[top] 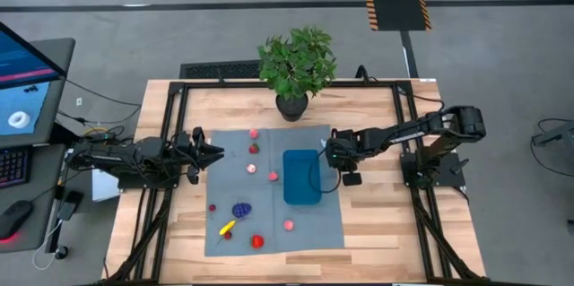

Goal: Pick and placing Produce into tupperware
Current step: Put the red cherry into the bin

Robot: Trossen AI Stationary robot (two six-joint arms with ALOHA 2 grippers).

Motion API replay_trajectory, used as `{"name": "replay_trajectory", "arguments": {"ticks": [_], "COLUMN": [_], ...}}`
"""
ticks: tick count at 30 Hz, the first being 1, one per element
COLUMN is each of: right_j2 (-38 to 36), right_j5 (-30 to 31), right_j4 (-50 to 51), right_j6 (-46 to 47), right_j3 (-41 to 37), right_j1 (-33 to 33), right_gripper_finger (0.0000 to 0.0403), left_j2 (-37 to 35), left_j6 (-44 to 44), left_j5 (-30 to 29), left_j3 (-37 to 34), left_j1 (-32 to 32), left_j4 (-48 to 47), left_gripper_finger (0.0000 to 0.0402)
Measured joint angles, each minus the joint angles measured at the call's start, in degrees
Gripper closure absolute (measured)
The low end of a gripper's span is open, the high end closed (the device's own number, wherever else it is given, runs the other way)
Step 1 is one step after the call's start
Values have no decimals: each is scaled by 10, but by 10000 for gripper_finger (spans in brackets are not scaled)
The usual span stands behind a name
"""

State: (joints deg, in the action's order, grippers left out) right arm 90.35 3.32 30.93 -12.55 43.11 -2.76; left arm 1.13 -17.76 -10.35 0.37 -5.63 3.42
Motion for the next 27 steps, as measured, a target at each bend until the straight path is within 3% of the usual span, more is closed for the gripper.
{"name": "replay_trajectory", "arguments": {"ticks": [6,18,27], "right_j2": [-5,-27,-176], "right_j5": [-18,-18,-21], "right_j4": [1,-16,-15], "right_j6": [0,8,24], "right_j3": [-1,35,34], "right_j1": [-4,-15,-19], "right_gripper_finger": [386,392,392], "left_j2": [0,0,0], "left_j6": [0,0,0], "left_j5": [-4,-25,-26], "left_j3": [0,0,0], "left_j1": [0,0,0], "left_j4": [0,3,10], "left_gripper_finger": [319,319,319]}}
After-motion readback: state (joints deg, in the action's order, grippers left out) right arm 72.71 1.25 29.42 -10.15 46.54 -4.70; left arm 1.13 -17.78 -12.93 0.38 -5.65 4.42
